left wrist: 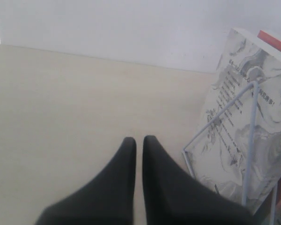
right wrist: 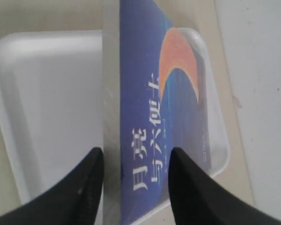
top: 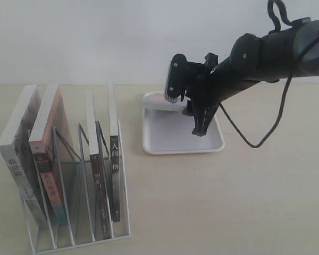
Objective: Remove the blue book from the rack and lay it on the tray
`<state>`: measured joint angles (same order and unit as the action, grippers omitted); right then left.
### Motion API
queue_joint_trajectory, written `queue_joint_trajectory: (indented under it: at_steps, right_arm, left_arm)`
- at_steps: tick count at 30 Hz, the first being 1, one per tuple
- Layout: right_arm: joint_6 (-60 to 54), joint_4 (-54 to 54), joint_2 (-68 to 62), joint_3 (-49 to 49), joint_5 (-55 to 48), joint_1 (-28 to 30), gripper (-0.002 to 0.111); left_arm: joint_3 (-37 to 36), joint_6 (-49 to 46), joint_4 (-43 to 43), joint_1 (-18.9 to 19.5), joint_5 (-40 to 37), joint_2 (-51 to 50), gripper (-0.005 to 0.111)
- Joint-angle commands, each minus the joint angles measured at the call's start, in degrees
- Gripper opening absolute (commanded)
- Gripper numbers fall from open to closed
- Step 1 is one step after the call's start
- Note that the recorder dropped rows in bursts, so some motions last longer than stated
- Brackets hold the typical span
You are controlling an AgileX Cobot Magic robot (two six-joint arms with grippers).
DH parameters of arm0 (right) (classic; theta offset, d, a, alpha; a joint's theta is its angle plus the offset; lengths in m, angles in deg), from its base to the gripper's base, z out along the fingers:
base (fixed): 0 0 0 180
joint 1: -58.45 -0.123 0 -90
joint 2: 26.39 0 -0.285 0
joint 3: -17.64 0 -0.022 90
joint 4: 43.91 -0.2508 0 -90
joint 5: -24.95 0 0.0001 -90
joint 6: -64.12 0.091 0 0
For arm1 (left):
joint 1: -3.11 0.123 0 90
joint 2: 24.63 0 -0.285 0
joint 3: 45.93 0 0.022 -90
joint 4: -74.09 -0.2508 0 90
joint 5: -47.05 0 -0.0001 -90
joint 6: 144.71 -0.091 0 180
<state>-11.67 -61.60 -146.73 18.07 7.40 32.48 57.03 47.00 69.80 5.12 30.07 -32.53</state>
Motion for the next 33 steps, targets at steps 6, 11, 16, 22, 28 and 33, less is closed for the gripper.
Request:
queue_joint_trajectory:
  at_steps: [6,11,16,22,28,33]
  right_arm:
    - [8.16,-0.04,7.04,0.31,-8.94,0.25,0.043]
    - [12.96,0.24,11.23,0.31,-14.32,0.25,0.043]
    - [28.76,0.24,23.01,0.31,-23.66,0.25,0.043]
    - [55.37,0.24,35.58,0.31,-38.13,0.25,0.008]
    - [66.34,-6.0,36.11,-5.19,-38.86,0.12,0.0]
    - [66.25,-9.38,36.01,-10.22,-34.35,0.12,0.0]
  left_arm:
    - [-0.17,-0.27,-0.01,0.18,0.04,0.11,0.005]
    - [-0.17,-0.27,-0.01,0.18,0.04,0.11,0.005]
    - [-0.17,-0.27,-0.01,0.18,0.04,0.11,0.005]
    - [-0.17,-0.27,-0.01,0.18,0.04,0.11,0.005]
    - [-0.17,-0.27,-0.01,0.18,0.04,0.11,0.005]
    - [-0.17,-0.27,-0.01,0.18,0.04,0.11,0.005]
